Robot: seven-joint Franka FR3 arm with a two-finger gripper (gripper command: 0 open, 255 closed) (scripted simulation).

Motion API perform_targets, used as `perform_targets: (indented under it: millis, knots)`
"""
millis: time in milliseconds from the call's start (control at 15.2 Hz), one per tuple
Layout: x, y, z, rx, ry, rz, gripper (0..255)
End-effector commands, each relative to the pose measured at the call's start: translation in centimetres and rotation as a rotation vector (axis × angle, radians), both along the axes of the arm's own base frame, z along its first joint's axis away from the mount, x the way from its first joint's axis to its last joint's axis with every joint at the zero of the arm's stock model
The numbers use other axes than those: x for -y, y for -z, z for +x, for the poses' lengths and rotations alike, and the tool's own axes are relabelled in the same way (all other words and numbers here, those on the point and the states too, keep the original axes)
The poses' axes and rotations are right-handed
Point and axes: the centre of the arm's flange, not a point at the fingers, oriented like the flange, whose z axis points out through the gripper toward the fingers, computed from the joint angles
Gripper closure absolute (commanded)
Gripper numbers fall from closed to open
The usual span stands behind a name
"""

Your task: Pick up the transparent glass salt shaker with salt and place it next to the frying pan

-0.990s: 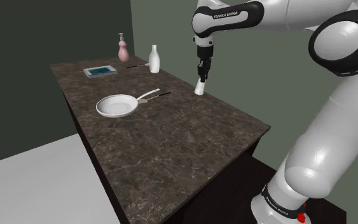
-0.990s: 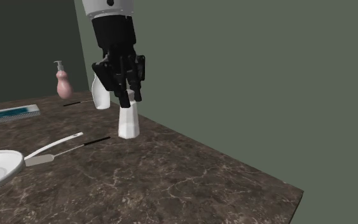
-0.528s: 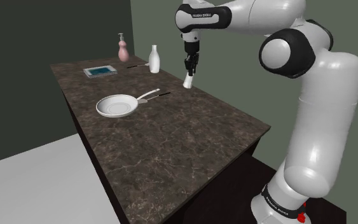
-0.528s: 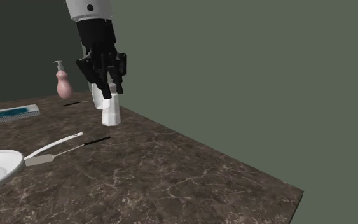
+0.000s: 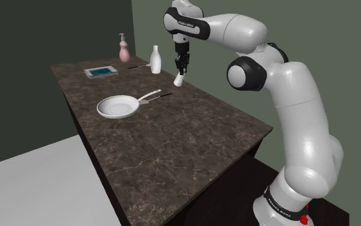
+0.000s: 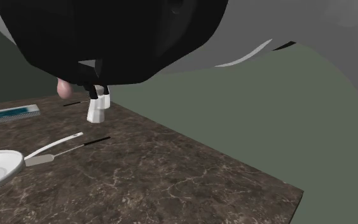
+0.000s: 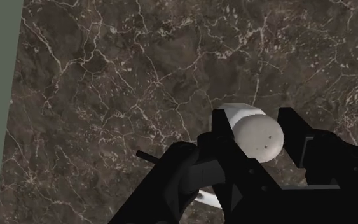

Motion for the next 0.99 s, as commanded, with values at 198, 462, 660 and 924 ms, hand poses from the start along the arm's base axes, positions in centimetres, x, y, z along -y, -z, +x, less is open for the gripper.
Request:
perform_targets:
  millis: [198, 462, 660, 924]
  knots:
    - [0.1, 2.8, 0.1, 0.001, 0.000, 0.000, 255]
    - [0.1, 4.9, 0.1, 0.001, 0.000, 0.000, 255]
    - [0.1, 6.5, 0.1, 0.001, 0.000, 0.000, 255]
    - [0.1, 8.6, 0.1, 0.001, 0.000, 0.000, 255]
